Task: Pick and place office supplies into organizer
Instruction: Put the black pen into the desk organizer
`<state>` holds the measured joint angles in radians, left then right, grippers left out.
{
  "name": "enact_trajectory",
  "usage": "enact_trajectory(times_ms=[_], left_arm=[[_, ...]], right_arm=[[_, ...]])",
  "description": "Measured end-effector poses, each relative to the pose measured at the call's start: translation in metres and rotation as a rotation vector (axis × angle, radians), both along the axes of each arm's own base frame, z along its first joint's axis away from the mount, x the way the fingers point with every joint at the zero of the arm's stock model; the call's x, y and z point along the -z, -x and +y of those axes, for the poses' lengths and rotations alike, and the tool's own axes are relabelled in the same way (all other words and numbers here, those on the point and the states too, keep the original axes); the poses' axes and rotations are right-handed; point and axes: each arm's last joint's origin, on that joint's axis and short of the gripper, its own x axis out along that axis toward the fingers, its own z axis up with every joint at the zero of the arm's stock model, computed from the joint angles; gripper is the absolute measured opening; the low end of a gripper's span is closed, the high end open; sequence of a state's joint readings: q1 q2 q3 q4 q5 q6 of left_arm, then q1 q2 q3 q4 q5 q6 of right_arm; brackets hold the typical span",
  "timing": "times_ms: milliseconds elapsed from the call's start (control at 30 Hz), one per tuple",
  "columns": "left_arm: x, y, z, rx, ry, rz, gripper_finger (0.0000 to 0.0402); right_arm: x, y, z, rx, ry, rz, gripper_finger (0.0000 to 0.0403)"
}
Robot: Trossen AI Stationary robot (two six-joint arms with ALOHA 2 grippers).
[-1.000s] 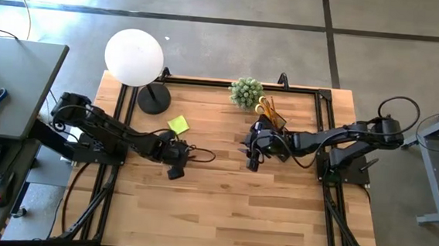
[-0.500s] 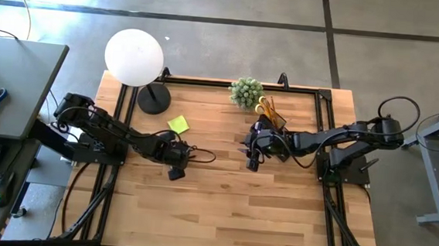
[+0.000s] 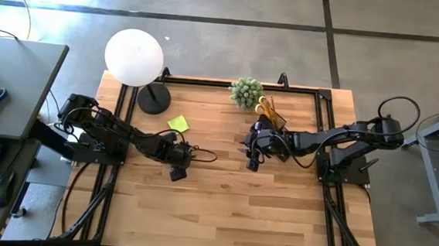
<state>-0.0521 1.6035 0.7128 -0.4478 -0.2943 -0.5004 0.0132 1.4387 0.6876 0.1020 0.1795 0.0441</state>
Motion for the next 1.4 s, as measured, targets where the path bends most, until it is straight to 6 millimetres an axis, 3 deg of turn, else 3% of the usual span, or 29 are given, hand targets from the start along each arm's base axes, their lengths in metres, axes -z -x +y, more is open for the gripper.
enact_trajectory(times_ms=[100, 300, 533, 733, 867, 1033, 1233, 1400], left_arm=[[0.000, -0.002, 0.000, 0.041, -0.012, -0.010, 0.0101], [-0.001, -0.005, -0.001, 0.078, 0.005, -0.030, 0.0014], [-0.012, -0.019, -0.002, 0.166, -0.004, -0.055, 0.0053], [-0.032, -0.036, -0.011, 0.308, -0.068, -0.103, 0.0007], [-0.047, -0.045, -0.027, 0.375, -0.151, -0.133, 0.0015], [-0.062, -0.042, -0.042, 0.403, -0.237, -0.031, 0.0007], [-0.087, -0.043, -0.054, 0.418, -0.327, -0.130, 0.0006], [-0.102, -0.028, -0.057, 0.436, -0.331, -0.235, 0.0002]], right_arm=[[0.000, 0.000, 0.000, 0.000, 0.000, 0.000, 0.0119], [0.000, 0.000, 0.000, 0.000, 0.001, -0.001, 0.0119], [0.000, 0.000, 0.000, 0.000, 0.001, -0.001, 0.0119], [-0.001, -0.001, 0.001, -0.017, -0.026, -0.016, 0.0119], [-0.002, -0.002, 0.002, -0.050, -0.075, -0.034, 0.0119], [-0.002, -0.003, 0.003, -0.049, -0.080, -0.047, 0.0119], [0.007, -0.024, 0.004, -0.102, -0.107, -0.183, 0.0119], [0.027, -0.050, 0.007, -0.223, -0.109, -0.269, 0.0119]])
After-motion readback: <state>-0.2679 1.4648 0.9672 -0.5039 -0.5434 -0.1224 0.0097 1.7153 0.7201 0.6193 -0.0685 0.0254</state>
